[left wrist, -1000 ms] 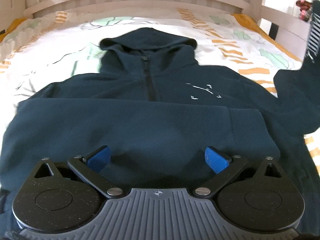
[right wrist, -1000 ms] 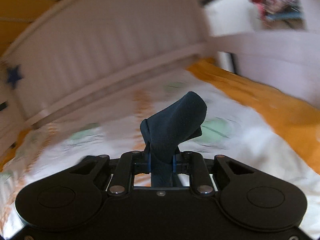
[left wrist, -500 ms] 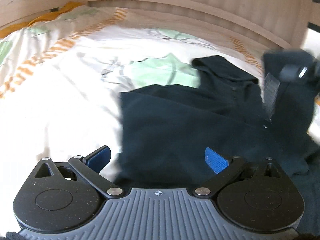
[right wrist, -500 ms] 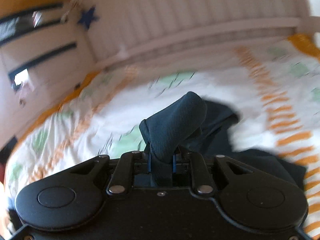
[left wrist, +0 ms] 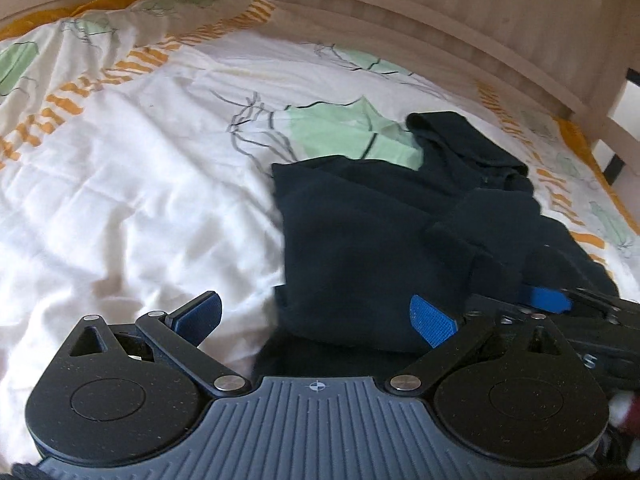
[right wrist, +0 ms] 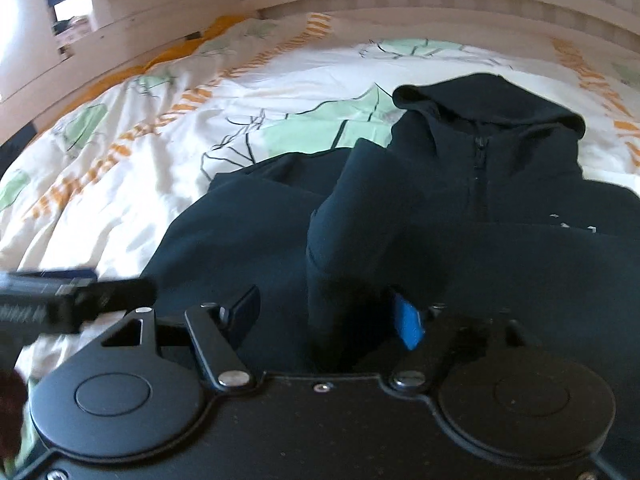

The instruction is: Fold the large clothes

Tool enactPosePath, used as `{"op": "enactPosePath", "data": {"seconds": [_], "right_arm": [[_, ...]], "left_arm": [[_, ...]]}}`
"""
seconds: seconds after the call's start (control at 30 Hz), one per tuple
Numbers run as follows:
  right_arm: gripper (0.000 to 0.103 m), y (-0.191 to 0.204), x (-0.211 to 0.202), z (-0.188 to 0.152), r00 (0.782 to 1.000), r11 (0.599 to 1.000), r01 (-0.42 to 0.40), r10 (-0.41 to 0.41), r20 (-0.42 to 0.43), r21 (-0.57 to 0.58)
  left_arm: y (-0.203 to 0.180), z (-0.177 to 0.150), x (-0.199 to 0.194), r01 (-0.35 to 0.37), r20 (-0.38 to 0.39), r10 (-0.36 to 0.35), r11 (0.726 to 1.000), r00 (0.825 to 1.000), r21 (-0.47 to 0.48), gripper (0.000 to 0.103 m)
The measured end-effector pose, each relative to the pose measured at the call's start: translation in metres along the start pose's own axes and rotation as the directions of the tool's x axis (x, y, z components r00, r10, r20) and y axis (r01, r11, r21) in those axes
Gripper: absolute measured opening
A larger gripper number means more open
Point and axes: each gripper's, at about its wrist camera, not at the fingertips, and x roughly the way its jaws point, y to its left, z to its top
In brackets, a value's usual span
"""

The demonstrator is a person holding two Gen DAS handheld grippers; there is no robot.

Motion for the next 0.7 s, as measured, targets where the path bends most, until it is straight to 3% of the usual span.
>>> {"op": "enactPosePath", "data": {"seconds": [0.2,0.33,0.53,0.7], "right_arm": [[0.079,-0.030,-0.038,-0.013,0.996,0.998,0.039,-0.042,0.072,0.051],[0.079,-0.057,-0.060,-0.026,0.989,0.987,0.096,-0.109,0.103,0.126],[0.079,-0.093,-0.090,-0.047,0.958,0.952,0.233,-0.260,0.123,0.198],[0.079,-0.118,-0.102,-0.055,0.941,0.935,0.280,-0.312,0.129,0.220]], "left_arm": [[-0.029,0.005,0.007,0.064,0.007,-0.064,0.998,0.998,0.022,0.102],[-0.062,0.007,0.010,0.102,0.017,-0.104,0.990,0.994,0.096,0.102],[-0.115,0.004,0.025,0.125,0.021,-0.132,0.968,0.991,0.216,0.102],[-0.136,0.001,0.036,0.113,0.023,-0.122,0.962,0.992,0.250,0.102]]}}
